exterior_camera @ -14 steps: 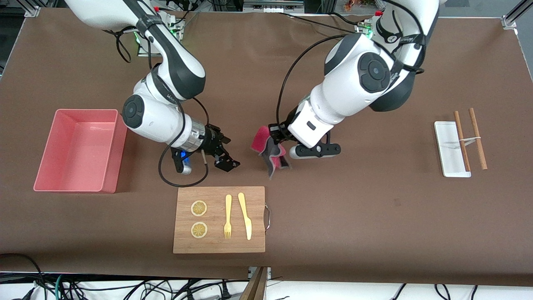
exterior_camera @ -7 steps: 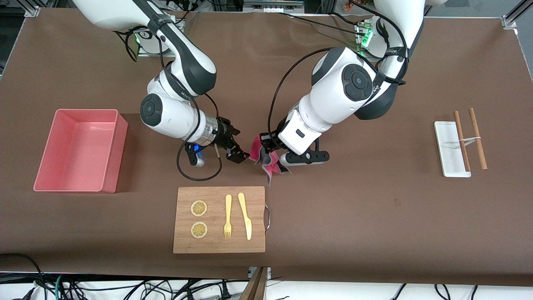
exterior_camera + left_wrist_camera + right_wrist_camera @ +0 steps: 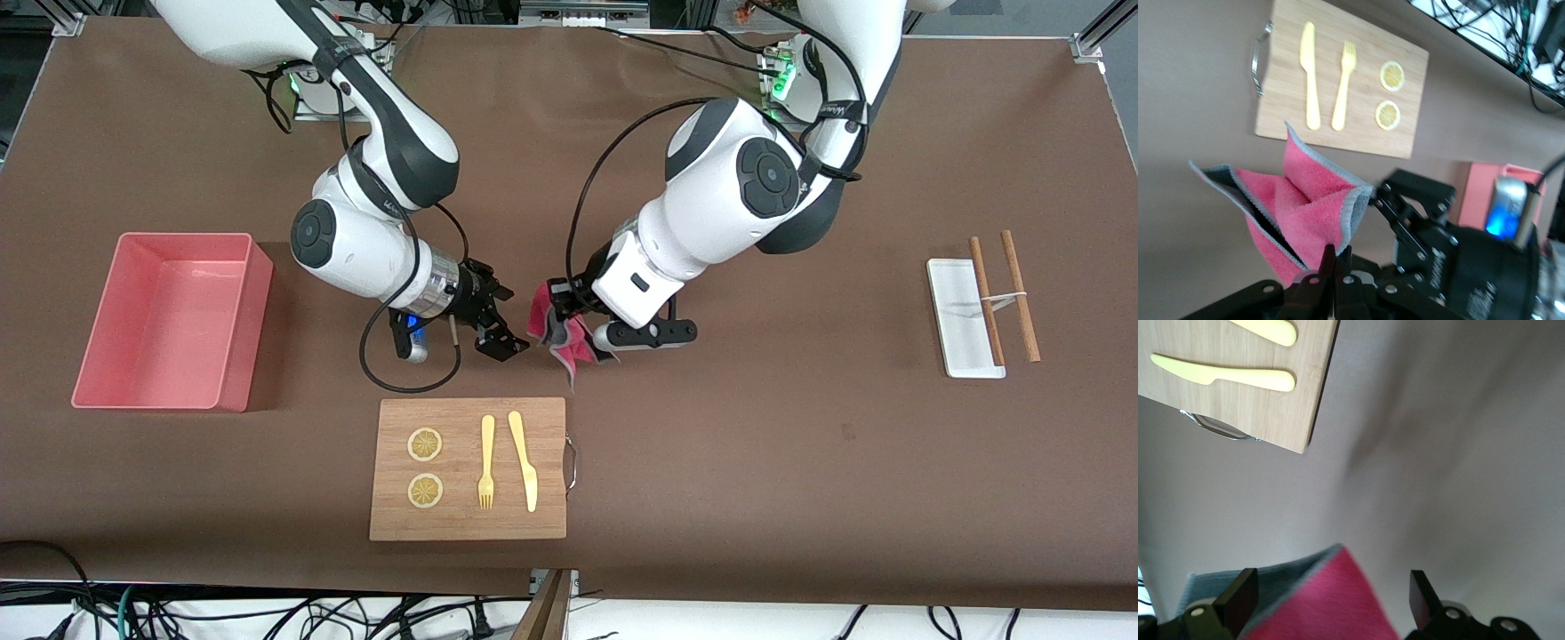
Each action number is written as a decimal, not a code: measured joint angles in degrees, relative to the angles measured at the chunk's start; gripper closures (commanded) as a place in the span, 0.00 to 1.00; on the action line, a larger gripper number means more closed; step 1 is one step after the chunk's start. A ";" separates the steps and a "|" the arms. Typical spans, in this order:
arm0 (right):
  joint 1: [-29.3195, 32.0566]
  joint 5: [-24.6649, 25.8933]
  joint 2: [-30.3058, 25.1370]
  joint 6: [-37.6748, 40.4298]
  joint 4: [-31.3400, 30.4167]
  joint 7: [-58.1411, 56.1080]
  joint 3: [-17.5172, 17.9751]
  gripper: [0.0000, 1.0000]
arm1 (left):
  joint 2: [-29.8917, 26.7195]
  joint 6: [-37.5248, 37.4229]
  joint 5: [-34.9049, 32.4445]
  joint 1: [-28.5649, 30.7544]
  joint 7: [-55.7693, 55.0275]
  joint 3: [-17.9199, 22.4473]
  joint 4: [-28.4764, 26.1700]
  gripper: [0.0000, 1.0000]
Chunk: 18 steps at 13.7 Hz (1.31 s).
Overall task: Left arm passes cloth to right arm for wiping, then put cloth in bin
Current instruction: 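Grasp the cloth with the right gripper beside the left gripper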
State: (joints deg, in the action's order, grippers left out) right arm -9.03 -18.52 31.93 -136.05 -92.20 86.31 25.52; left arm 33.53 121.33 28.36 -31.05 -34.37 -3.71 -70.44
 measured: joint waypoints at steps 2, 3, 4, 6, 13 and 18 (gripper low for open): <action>-0.08 -0.01 0.63 -1.29 -0.01 0.01 0.00 0.00 | 0.00 0.00 0.40 -0.13 0.59 -0.82 0.00 1.00; -0.14 -0.02 0.89 -1.71 -0.02 0.02 0.02 0.00 | 0.00 0.00 0.41 -0.26 0.77 -0.95 0.00 1.00; -0.20 -0.02 1.12 -1.85 -0.03 0.04 0.06 0.10 | 0.00 0.00 0.41 -0.38 0.91 -0.96 0.00 1.00; -0.30 -0.02 1.51 -1.85 -0.09 0.05 0.17 0.63 | 0.00 0.00 0.41 -0.42 1.02 -0.95 0.00 1.00; -0.38 -0.02 1.56 -1.77 -0.22 0.05 0.66 0.91 | -0.01 0.00 0.41 -0.38 1.06 -0.93 0.08 1.00; -0.28 -0.70 1.53 -1.43 -0.10 0.05 1.22 1.00 | -0.01 0.00 0.41 -0.37 1.06 -0.92 0.09 1.00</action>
State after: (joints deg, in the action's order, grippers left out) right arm -9.31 -19.23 33.46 -137.48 -92.29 86.36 26.74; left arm 33.51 121.34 28.77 -31.42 -33.31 -4.63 -70.35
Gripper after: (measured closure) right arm 0.982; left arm 0.982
